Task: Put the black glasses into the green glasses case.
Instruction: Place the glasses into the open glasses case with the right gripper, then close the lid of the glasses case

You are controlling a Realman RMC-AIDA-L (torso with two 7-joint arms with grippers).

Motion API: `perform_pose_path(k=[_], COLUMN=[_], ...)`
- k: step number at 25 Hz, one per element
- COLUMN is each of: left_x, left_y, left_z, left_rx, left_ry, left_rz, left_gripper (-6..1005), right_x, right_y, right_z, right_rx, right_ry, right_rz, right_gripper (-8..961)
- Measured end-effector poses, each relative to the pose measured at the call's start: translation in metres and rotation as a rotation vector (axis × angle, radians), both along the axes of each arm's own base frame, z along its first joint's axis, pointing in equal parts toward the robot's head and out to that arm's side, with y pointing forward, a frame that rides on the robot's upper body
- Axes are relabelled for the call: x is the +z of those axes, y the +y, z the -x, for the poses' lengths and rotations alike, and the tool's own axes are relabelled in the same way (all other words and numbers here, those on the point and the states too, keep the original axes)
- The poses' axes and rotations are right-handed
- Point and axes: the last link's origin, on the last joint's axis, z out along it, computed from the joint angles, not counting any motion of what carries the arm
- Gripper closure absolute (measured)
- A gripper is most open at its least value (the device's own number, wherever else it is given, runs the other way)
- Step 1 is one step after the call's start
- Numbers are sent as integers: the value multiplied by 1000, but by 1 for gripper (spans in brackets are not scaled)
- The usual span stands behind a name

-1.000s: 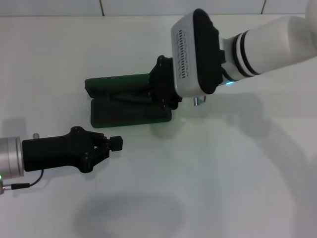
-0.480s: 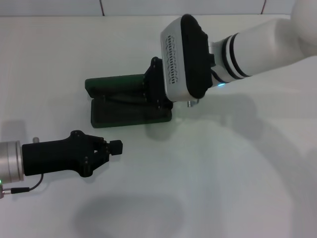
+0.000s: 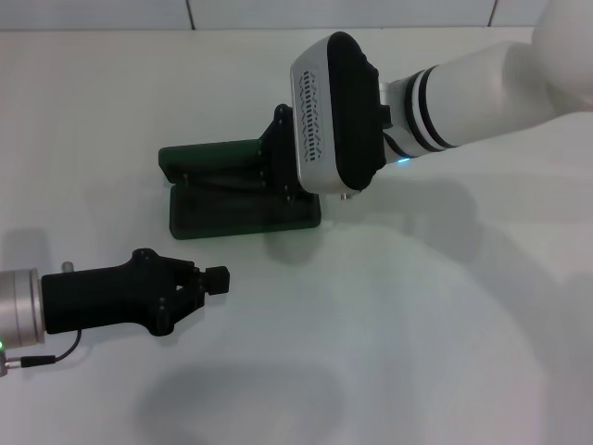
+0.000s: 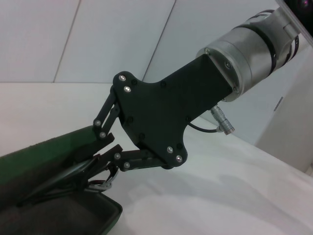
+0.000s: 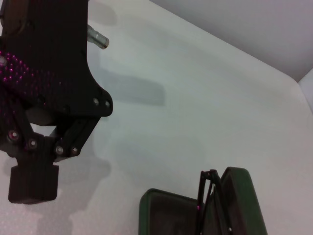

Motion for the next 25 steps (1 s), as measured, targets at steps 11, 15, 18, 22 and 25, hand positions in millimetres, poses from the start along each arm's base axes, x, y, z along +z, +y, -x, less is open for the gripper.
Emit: perform_pose_path(k=[11, 15, 18, 22, 25], left_x=[0, 0, 0, 0, 0], left_y=[0, 1, 0, 1, 0], left_z=[0, 0, 0, 0, 1], left_rx=[-2, -2, -1, 1, 2], left_ry=[0, 0, 1, 4, 4], left_rz=[0, 0, 0, -3, -4], left_gripper=[976, 975, 975, 974, 974], right_x=[0, -1, -1, -1, 2], right_y=[-1, -1, -1, -3, -6], right_z=[3, 2, 1, -1, -5], right_rx=[-11, -9, -11, -39, -86], right_ry=[19, 12, 13, 39, 90], right_rz=[2, 2, 2, 4, 12], right_gripper=[821, 820, 819, 818, 817])
